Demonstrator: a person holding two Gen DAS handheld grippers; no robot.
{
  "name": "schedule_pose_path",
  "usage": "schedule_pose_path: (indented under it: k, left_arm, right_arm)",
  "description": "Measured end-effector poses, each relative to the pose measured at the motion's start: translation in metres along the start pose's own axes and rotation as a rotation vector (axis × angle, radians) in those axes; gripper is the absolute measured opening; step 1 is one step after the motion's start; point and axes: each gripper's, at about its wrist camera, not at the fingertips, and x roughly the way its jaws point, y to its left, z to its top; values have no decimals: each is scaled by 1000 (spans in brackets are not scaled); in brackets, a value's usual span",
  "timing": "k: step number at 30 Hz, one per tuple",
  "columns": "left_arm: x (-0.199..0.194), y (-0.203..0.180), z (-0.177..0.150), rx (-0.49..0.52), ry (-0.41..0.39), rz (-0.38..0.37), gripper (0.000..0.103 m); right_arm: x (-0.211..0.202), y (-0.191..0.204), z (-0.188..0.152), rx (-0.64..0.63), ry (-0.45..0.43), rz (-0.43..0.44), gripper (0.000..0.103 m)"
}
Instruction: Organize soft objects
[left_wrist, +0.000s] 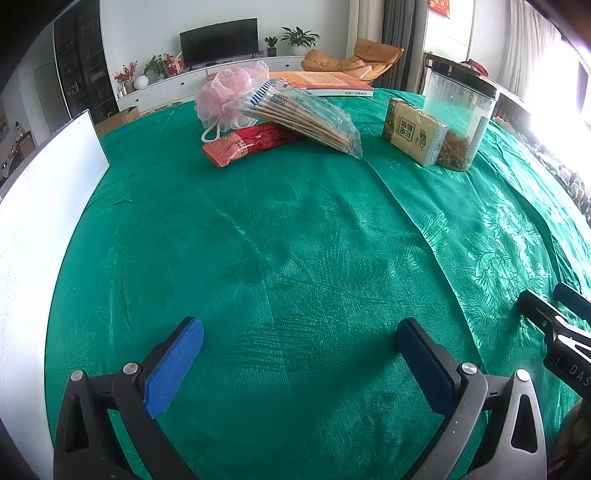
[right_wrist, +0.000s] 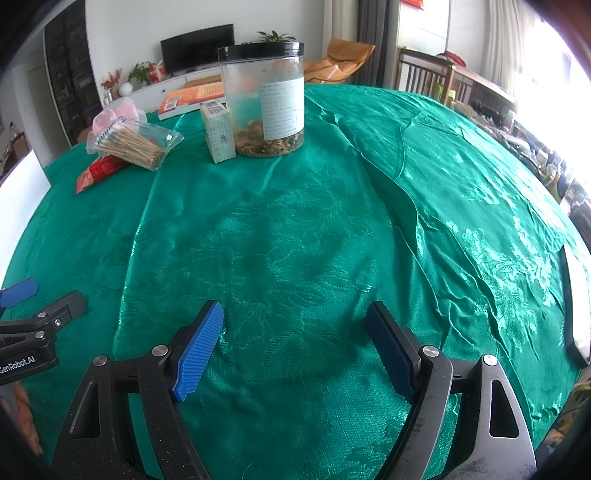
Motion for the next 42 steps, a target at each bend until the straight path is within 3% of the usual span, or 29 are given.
schedule_pose_path:
  k: [42]
  left_arm:
    - [0,0,0,2,-1,0,103]
  right_arm:
    - [-2,1,-2,1,0,2,84]
